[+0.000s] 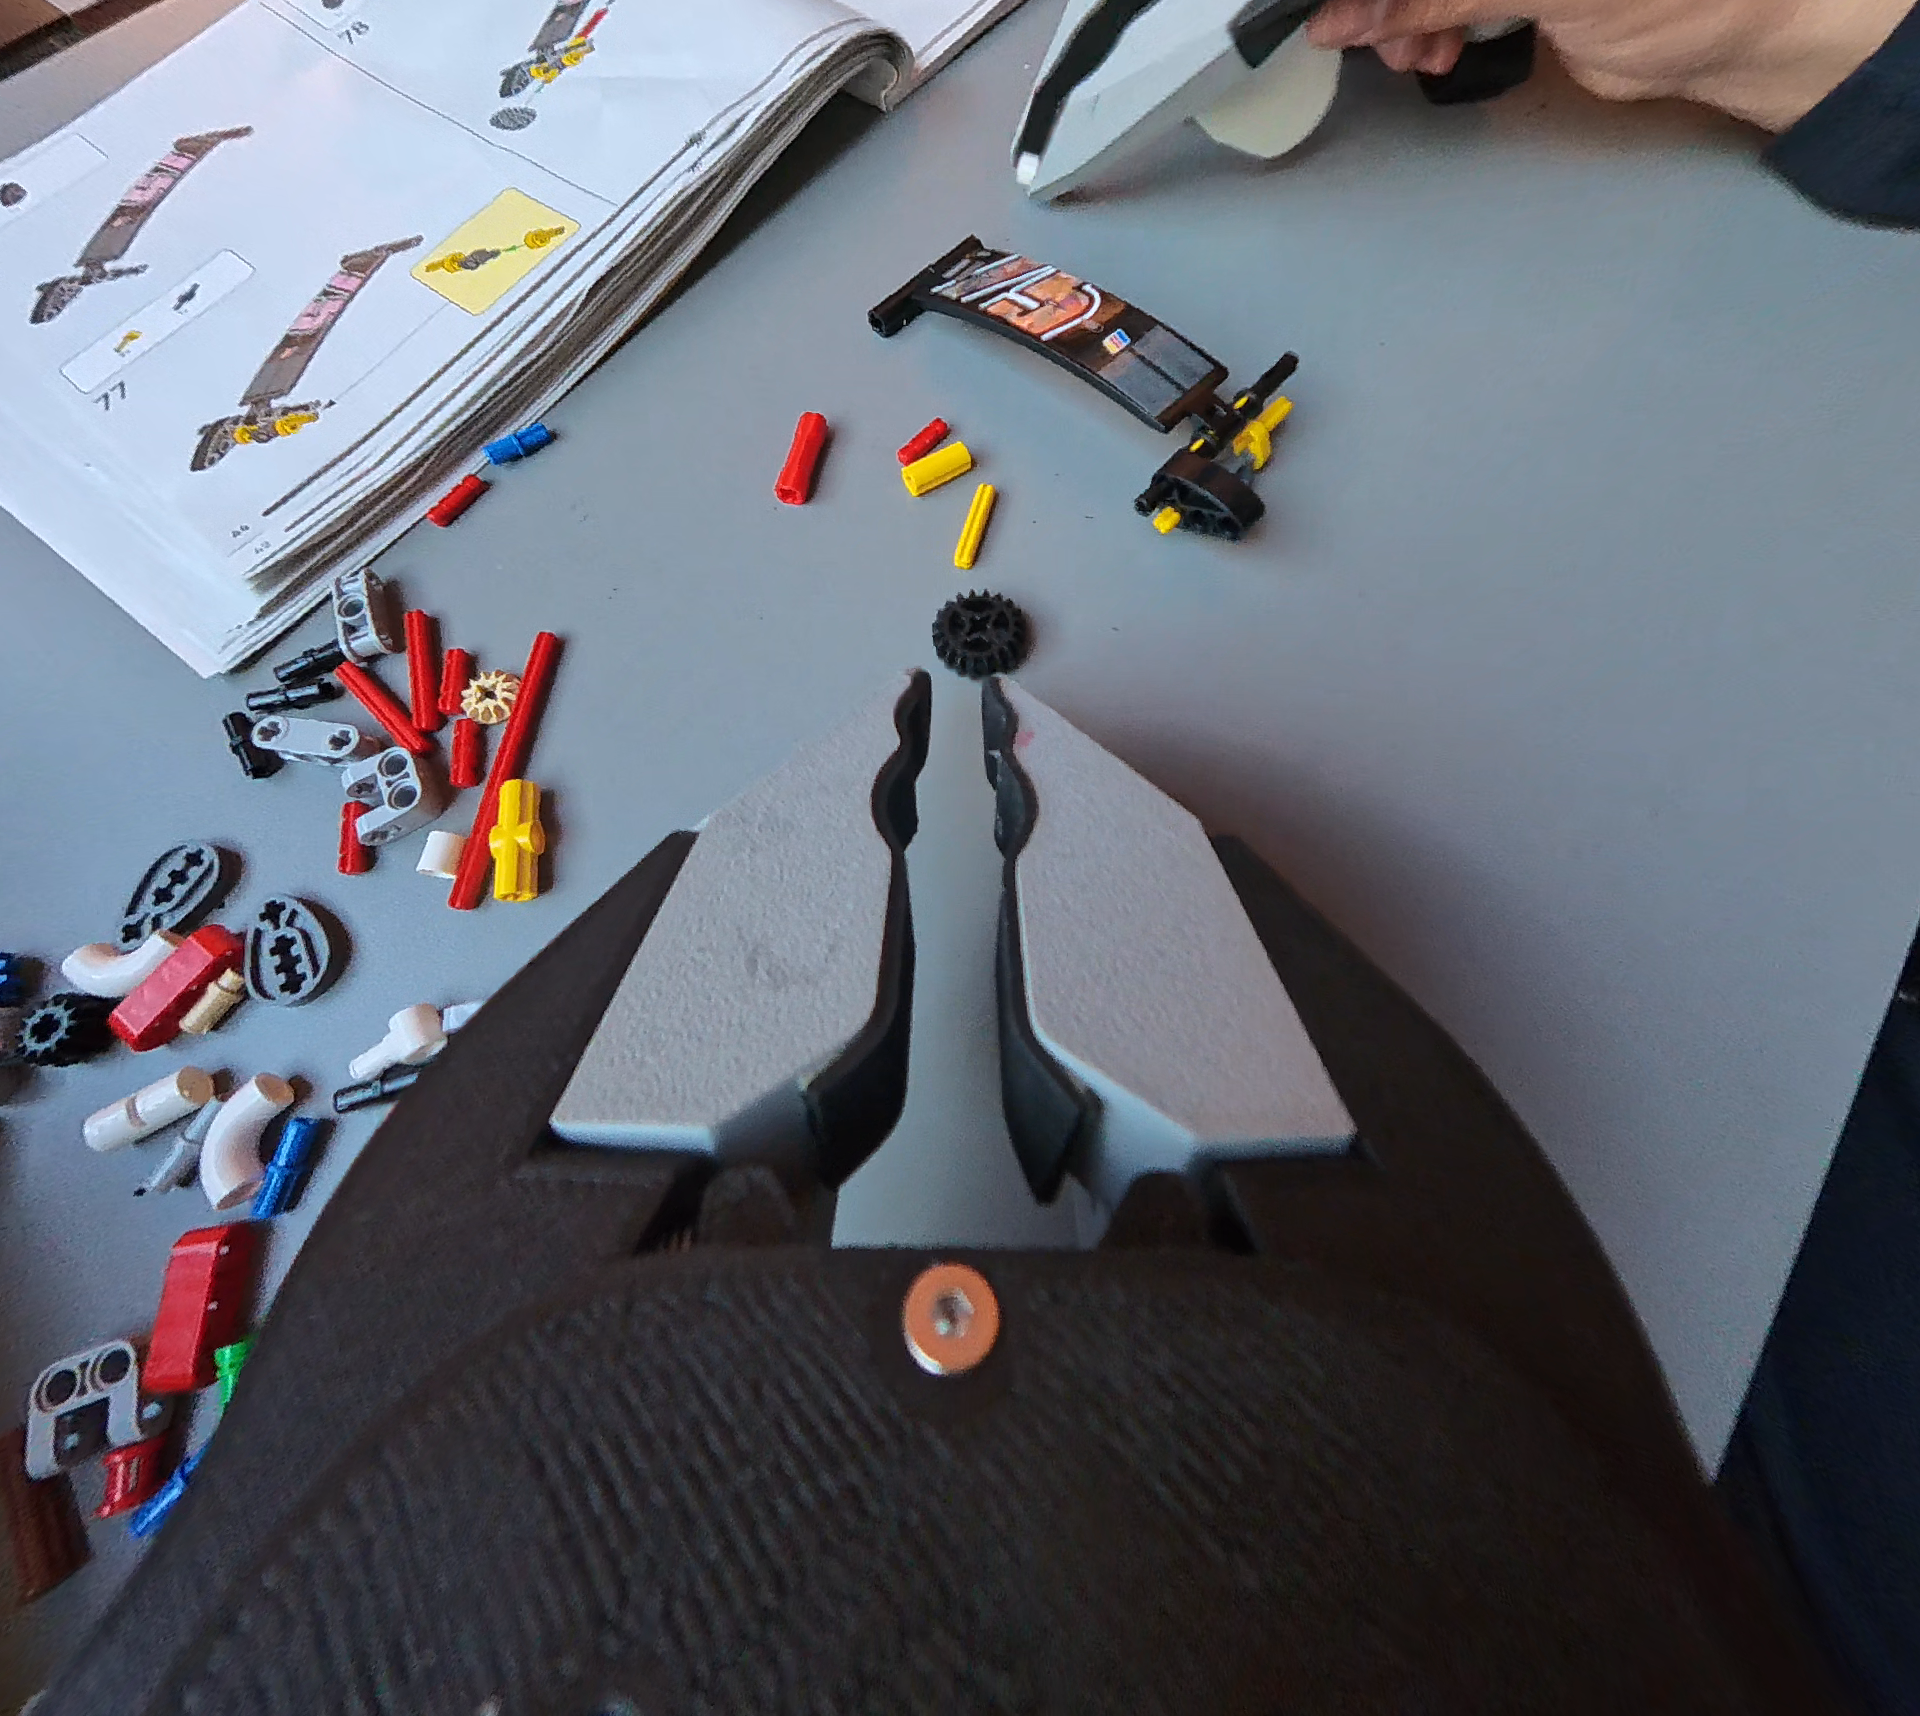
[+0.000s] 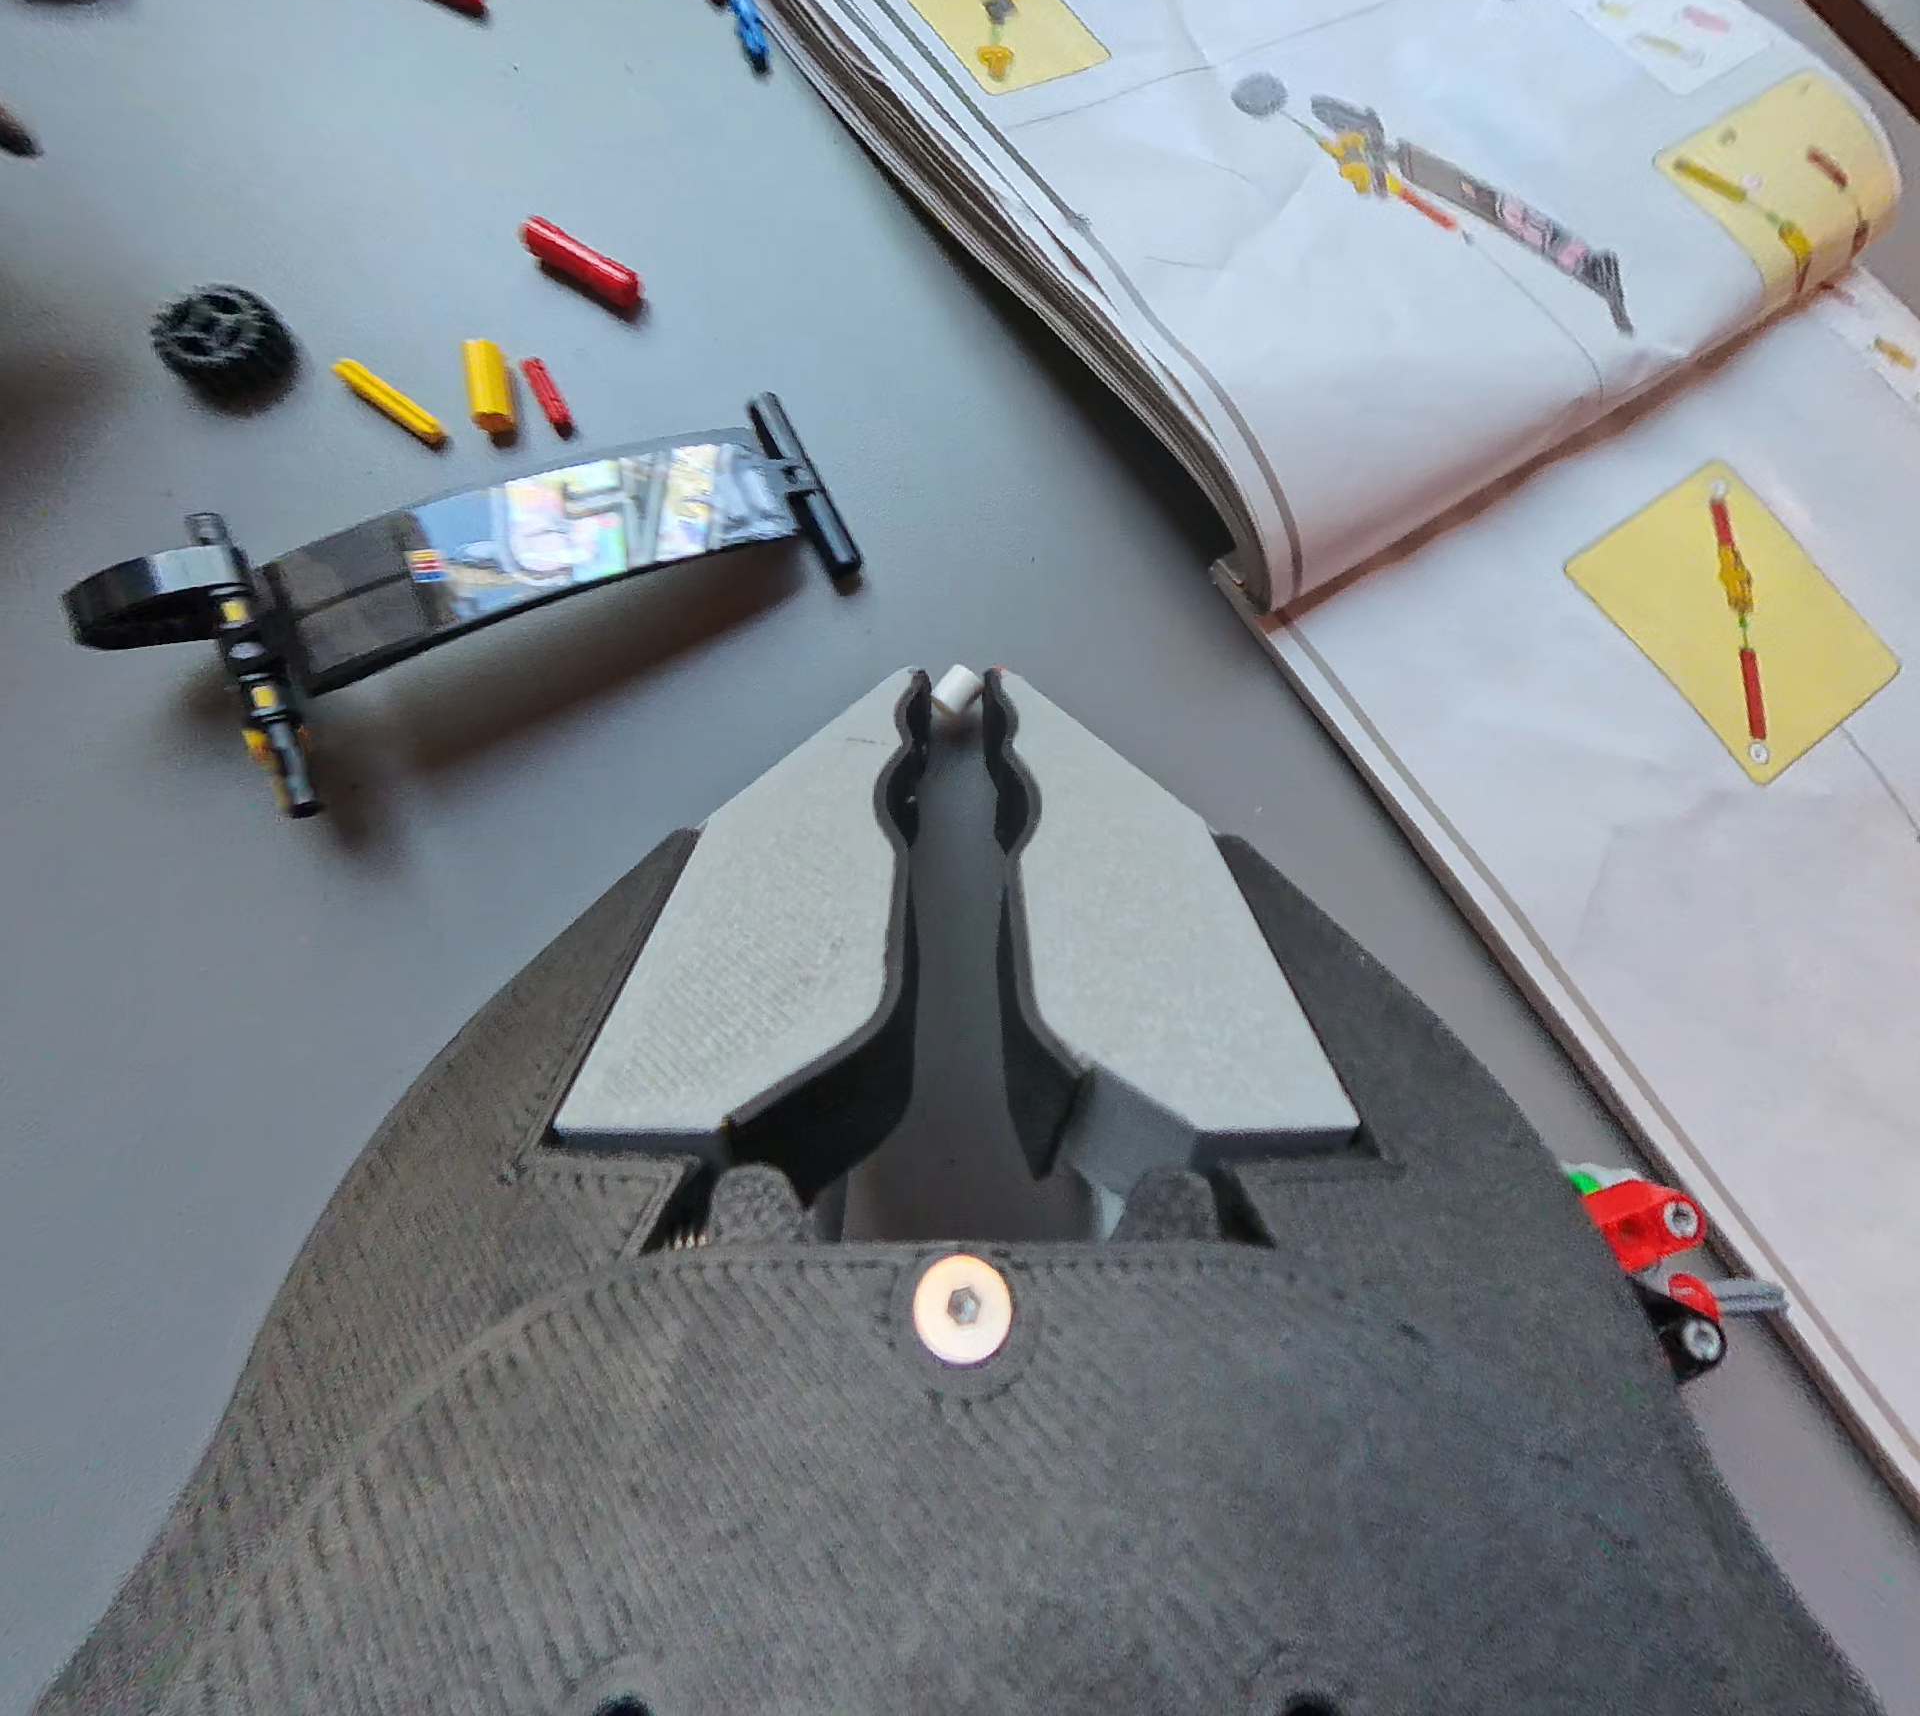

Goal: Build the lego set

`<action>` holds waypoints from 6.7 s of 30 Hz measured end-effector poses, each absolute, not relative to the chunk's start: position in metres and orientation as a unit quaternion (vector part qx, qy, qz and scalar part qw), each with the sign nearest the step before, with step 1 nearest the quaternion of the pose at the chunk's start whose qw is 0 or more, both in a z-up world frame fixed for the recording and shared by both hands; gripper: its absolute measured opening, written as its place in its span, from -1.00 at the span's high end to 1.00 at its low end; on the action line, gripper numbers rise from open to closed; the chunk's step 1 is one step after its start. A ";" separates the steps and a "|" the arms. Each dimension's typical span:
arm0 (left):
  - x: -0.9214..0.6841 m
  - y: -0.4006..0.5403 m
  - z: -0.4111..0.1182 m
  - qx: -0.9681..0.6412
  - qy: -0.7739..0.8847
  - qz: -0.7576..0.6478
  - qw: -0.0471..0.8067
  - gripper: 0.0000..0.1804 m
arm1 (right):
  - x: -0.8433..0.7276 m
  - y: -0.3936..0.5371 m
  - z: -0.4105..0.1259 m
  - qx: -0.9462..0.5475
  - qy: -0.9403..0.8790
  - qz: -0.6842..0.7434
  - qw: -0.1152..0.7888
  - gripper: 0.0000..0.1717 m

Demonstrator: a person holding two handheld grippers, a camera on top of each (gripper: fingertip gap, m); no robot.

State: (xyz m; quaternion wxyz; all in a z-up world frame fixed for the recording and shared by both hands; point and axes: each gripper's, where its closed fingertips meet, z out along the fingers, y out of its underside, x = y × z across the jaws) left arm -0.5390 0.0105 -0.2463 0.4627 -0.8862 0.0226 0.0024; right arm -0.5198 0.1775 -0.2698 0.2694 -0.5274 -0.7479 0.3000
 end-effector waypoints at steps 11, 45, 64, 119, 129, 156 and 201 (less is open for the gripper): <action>-0.496 0.019 -0.177 -0.793 -0.054 -0.293 0.531 0.97 | -0.497 0.044 -0.152 -0.223 -0.744 0.438 0.454 0.92; -0.483 0.012 -0.156 -0.665 -0.097 -0.540 0.507 0.95 | -0.499 -0.004 -0.157 -0.190 -0.746 0.432 0.470 0.92; -0.654 -0.037 -0.265 -0.959 -0.139 -0.057 0.243 0.93 | -0.505 0.017 -0.173 -0.263 -0.745 0.454 0.412 0.91; -0.578 0.035 -0.235 -0.891 0.000 0.018 0.453 0.80 | -0.514 0.095 -0.194 -0.401 -0.705 0.496 0.310 0.69; -0.578 0.083 -0.257 -0.939 0.104 0.031 0.327 0.75 | -0.516 0.096 -0.204 -0.405 -0.719 0.472 0.309 0.72; -0.463 0.107 -0.123 -0.700 0.176 -0.165 0.672 0.96 | -0.463 0.110 -0.112 -0.314 -0.580 0.709 0.250 0.84; -0.552 0.090 -0.275 -0.946 0.249 -0.059 0.198 0.99 | -0.450 0.118 -0.273 -0.394 -0.837 0.347 0.154 0.95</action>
